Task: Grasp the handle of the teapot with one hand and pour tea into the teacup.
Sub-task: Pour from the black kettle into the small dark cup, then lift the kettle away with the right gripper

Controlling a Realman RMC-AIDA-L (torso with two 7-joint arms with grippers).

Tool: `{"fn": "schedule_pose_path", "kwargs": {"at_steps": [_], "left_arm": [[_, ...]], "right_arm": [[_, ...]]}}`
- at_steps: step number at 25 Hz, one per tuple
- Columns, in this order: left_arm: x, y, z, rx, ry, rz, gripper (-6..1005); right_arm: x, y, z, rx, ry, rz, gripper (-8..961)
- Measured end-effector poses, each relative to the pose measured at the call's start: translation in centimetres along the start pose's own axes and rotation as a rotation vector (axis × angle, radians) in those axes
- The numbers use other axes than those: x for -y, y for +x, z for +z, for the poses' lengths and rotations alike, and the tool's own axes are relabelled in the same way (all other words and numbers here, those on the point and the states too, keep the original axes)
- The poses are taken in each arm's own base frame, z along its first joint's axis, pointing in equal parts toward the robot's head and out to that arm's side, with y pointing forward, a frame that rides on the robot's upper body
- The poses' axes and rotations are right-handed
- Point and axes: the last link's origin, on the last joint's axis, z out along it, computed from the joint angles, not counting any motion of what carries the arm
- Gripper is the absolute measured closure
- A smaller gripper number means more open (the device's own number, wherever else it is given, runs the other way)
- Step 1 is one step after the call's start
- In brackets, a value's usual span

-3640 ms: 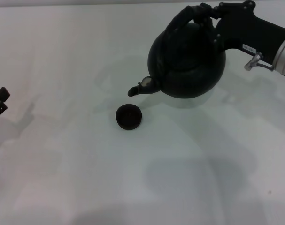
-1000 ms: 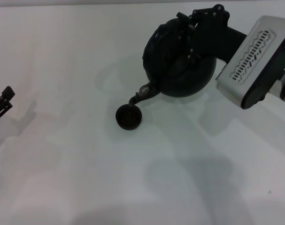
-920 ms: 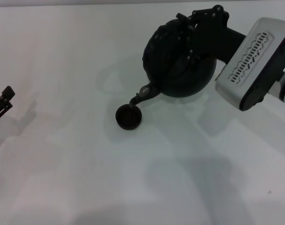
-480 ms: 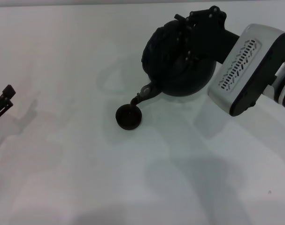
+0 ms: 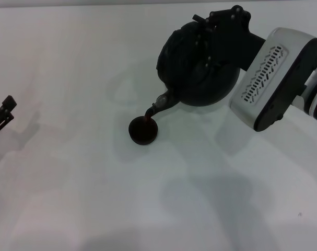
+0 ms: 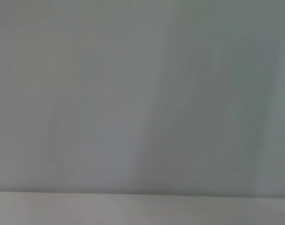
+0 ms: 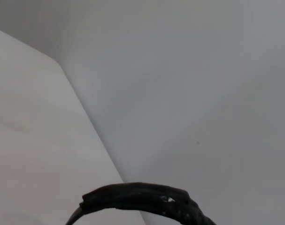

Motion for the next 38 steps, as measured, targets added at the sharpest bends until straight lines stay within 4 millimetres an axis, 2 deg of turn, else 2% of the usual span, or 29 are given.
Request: {"fn": "schedule_pose_path", "kwargs": {"at_steps": [38], "left_arm": [[0.01, -0.05, 0.38, 0.006, 0.001, -0.003, 127]], "right_arm": [[0.01, 0.25, -0.17, -0.009, 0.003, -0.024, 844]]}}
